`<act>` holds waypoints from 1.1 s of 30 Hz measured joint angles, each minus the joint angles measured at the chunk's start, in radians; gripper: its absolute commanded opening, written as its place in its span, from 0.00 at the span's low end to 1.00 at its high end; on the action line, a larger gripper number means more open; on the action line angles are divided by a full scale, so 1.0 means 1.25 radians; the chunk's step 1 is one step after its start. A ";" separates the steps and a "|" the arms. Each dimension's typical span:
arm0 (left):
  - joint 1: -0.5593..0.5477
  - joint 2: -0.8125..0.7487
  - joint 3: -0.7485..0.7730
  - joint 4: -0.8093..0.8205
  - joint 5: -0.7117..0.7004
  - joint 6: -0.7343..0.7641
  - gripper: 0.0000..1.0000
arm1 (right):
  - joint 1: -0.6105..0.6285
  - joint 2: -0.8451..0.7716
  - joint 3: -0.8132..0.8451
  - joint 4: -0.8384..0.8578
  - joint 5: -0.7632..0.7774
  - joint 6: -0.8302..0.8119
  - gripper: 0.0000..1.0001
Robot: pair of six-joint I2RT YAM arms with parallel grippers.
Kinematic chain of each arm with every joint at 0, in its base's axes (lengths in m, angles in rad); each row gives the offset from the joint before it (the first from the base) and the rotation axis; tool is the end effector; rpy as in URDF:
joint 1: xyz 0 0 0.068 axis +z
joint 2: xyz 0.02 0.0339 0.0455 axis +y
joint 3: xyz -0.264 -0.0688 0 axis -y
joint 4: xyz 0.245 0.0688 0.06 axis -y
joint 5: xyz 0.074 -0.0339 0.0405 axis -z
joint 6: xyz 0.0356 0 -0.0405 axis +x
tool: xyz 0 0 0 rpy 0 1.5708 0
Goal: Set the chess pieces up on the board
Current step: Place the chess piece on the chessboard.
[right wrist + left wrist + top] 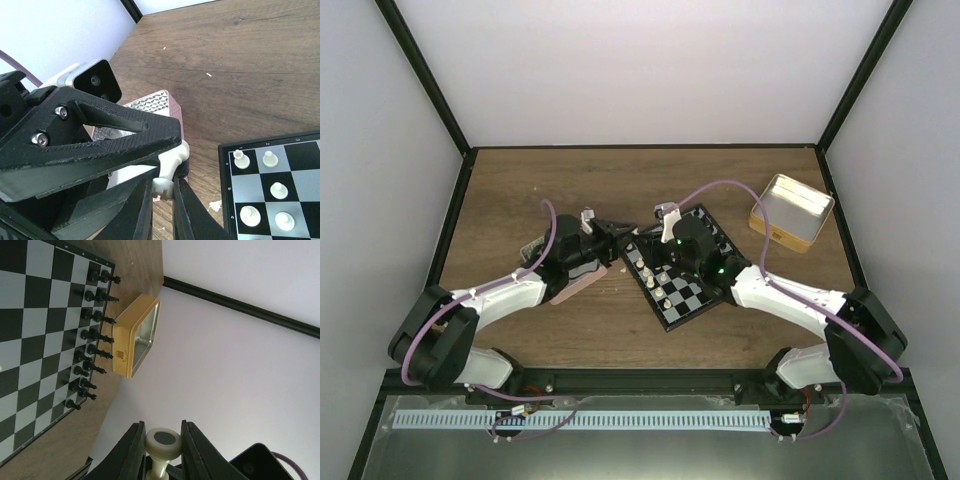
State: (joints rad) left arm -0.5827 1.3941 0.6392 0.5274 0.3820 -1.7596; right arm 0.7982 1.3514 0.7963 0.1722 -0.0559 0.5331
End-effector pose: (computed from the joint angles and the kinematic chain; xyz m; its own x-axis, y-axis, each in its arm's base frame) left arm 0.2410 -0.1747 0.2251 -0.7641 -0.5880 0.2654 -0.3377 0.0140 -0.9411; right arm 0.2108 0.2191 0.2521 -0.6063 0.1049 -0.7883 -0.5144 0.7042 0.4894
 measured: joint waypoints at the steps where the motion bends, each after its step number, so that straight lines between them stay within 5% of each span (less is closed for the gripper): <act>1: -0.001 0.000 0.000 -0.002 0.000 0.006 0.29 | 0.000 -0.002 0.000 -0.005 0.001 -0.001 0.04; 5: -0.005 -0.016 0.000 -0.052 0.001 0.049 0.51 | -0.003 -0.013 0.000 -0.038 0.020 -0.001 0.04; 10: -0.009 -0.052 0.005 -0.152 -0.020 0.164 0.65 | -0.004 -0.050 0.000 -0.129 0.037 -0.001 0.04; 24: 0.001 -0.160 0.107 -0.481 -0.264 0.681 0.73 | -0.040 -0.138 0.026 -0.702 0.012 0.036 0.01; 33: 0.018 -0.161 0.148 -0.547 -0.325 0.878 0.73 | -0.030 -0.005 0.091 -0.848 -0.100 0.031 0.01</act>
State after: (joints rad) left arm -0.5606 1.1934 0.8246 -0.1570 -0.0238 -0.6624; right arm 0.7609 1.3445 0.9096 -0.8883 -0.1806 0.5713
